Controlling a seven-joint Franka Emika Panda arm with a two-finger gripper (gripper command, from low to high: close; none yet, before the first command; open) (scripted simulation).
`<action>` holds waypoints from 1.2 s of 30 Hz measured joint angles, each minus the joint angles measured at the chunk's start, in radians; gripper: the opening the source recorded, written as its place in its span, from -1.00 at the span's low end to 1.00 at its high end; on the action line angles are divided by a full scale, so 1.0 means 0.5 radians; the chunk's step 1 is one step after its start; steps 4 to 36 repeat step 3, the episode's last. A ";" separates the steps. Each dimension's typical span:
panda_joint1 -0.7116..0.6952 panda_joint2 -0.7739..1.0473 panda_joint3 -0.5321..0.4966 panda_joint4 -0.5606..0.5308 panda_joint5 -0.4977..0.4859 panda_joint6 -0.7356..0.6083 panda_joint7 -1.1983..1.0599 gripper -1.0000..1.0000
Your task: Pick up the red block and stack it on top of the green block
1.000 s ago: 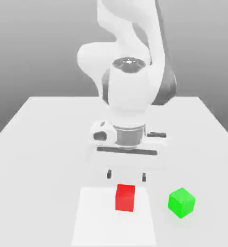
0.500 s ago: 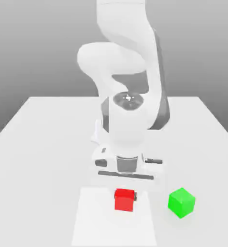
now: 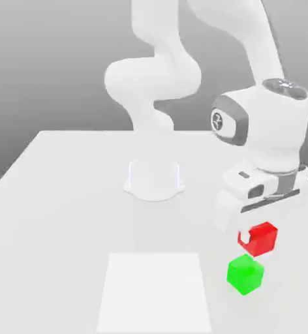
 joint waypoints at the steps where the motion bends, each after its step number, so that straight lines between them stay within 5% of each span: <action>1: 0.001 0.042 -0.010 0.003 -0.022 0.038 0.016 1.00; 36: 0.001 0.042 -0.010 0.003 -0.022 0.038 0.016 1.00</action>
